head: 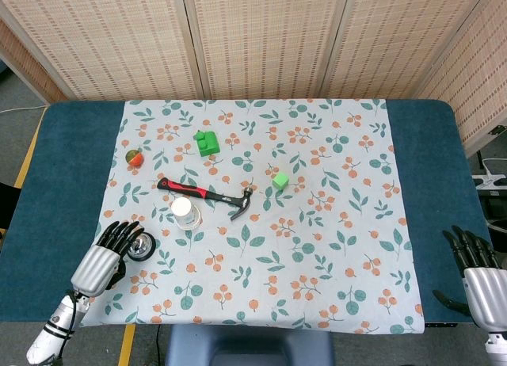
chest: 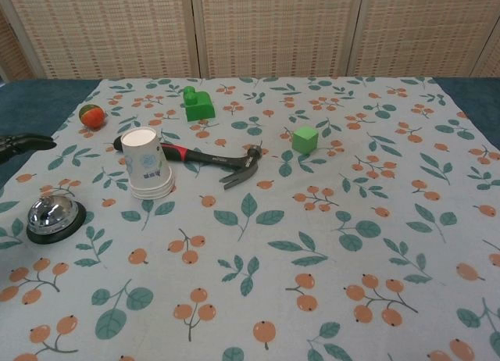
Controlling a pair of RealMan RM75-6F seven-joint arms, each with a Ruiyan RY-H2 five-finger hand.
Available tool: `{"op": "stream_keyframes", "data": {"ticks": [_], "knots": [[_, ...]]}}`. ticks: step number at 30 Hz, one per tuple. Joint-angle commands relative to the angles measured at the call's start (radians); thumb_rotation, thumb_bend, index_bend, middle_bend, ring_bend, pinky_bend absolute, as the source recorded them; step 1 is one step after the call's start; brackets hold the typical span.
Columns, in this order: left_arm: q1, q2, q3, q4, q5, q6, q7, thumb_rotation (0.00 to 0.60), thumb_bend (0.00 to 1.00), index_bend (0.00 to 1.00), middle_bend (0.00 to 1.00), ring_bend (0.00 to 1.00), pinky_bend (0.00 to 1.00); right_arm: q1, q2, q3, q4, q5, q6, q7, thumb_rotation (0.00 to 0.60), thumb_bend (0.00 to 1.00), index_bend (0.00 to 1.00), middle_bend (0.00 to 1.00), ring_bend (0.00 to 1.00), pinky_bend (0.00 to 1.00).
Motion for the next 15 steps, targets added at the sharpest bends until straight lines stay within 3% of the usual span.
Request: {"op": "stream_keyframes", "data": {"ticks": [1, 11, 15], "knots": [[0.0, -0.001, 0.001, 0.0, 0.004, 0.003, -0.002, 0.6, 1.0, 0.0, 0.0, 0.0, 0.07, -0.005, -0.001, -0.002, 0.001, -0.004, 0.009, -0.002, 0.6, 0.02, 0.0, 0.0, 0.0, 0.08], [-0.023, -0.028, 0.018, 0.036, 0.024, -0.031, -0.046, 0.6, 1.0, 0.0, 0.0, 0.0, 0.07, -0.011, -0.006, -0.002, 0.001, -0.008, 0.02, -0.002, 0.6, 0.02, 0.0, 0.0, 0.0, 0.08], [-0.026, -0.077, 0.01, 0.067, 0.001, -0.054, -0.075, 0.6, 1.0, 0.0, 0.0, 0.0, 0.05, -0.004, -0.007, -0.007, 0.001, -0.004, -0.001, -0.018, 0.6, 0.02, 0.0, 0.0, 0.0, 0.08]]}}
